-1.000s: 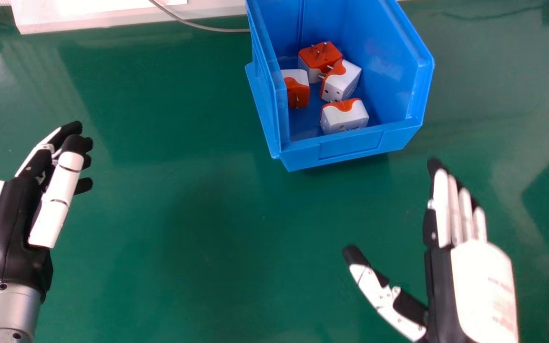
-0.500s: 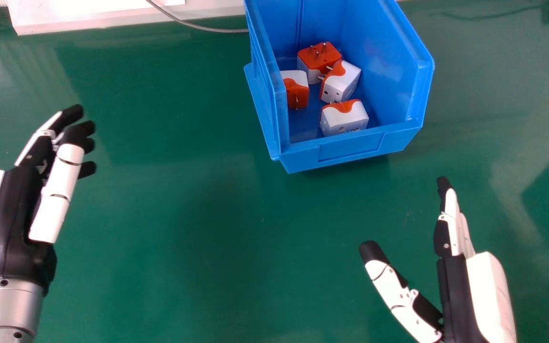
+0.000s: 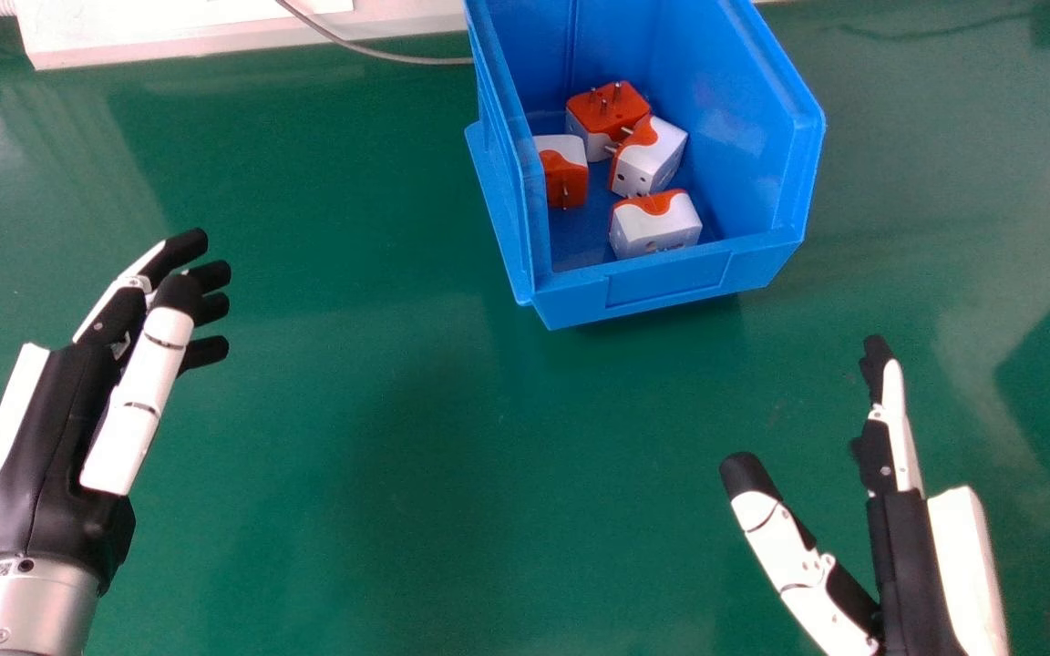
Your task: Pick all objects and put in blue box
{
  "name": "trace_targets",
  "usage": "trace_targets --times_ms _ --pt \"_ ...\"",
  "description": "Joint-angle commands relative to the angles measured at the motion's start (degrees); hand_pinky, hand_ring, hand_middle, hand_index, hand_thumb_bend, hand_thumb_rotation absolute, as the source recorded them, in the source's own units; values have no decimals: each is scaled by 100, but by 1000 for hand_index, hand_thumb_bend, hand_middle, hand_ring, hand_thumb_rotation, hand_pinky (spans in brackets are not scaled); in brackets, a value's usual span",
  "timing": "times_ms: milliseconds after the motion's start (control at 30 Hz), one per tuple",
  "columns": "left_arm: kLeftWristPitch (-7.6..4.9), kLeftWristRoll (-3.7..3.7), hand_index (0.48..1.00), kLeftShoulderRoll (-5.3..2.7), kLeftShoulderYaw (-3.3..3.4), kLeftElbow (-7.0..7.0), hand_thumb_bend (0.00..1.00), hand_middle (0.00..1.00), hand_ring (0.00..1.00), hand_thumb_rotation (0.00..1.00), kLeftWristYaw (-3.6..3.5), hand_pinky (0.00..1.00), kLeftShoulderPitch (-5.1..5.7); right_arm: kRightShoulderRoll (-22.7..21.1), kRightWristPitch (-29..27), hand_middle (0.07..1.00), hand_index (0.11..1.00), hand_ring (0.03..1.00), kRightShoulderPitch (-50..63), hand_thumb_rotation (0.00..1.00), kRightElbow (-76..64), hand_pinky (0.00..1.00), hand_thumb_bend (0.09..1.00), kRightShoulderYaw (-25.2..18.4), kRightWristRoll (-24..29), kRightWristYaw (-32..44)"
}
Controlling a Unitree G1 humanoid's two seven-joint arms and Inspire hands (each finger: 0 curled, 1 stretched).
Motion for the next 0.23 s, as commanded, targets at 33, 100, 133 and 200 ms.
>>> trace_targets --times_ms 33,100,133,200 --pt "-269 58 874 113 94 34 535 854 846 865 21 790 19 -40 -148 1000 1000 1000 6 814 -281 881 334 -144 308 294" --pt "-301 111 870 148 99 71 539 847 840 863 60 781 14 -43 -119 1000 1000 1000 -25 835 -329 913 336 -198 420 455" --pt "-312 146 868 171 110 98 542 844 838 861 89 776 4 -39 -111 1000 1000 1000 -52 844 -336 926 337 -222 490 531" --pt "-335 202 864 209 140 159 548 838 832 858 137 766 -23 -3 -82 1000 1000 1000 -100 858 -333 946 337 -255 586 637"
